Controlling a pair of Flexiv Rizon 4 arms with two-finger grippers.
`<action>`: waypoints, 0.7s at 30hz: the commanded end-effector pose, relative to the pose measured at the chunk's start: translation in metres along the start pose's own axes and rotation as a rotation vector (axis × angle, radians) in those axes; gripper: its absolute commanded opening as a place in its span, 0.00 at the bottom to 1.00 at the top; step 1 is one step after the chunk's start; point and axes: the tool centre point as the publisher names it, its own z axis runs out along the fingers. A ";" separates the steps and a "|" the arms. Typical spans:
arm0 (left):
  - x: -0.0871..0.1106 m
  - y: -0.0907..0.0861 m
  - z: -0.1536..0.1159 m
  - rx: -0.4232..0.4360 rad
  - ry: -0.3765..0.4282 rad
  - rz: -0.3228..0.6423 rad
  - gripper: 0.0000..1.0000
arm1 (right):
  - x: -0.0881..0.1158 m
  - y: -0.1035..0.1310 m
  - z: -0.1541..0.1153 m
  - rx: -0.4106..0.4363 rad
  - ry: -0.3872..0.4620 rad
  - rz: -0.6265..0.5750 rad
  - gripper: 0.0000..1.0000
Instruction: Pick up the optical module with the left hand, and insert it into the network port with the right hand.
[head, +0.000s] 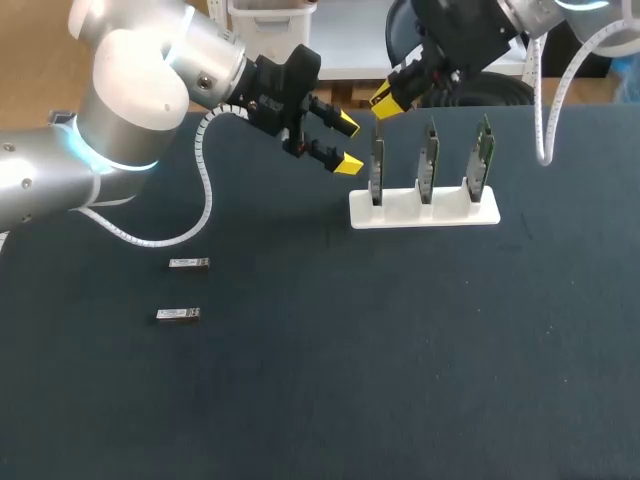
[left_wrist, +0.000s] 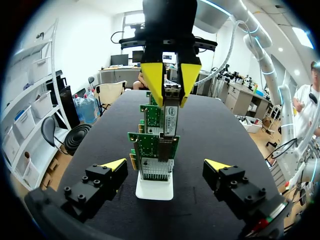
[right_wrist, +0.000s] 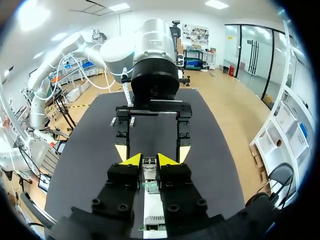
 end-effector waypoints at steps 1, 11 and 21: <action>-0.001 0.001 0.000 0.002 0.004 -0.002 1.00 | 0.000 0.000 0.002 -0.001 0.004 0.001 0.00; -0.001 0.001 0.000 0.002 0.004 -0.002 1.00 | 0.006 -0.002 0.003 0.014 -0.005 0.028 0.00; -0.001 0.001 0.000 0.002 0.004 -0.002 1.00 | -0.004 -0.001 -0.007 0.035 -0.036 -0.005 0.00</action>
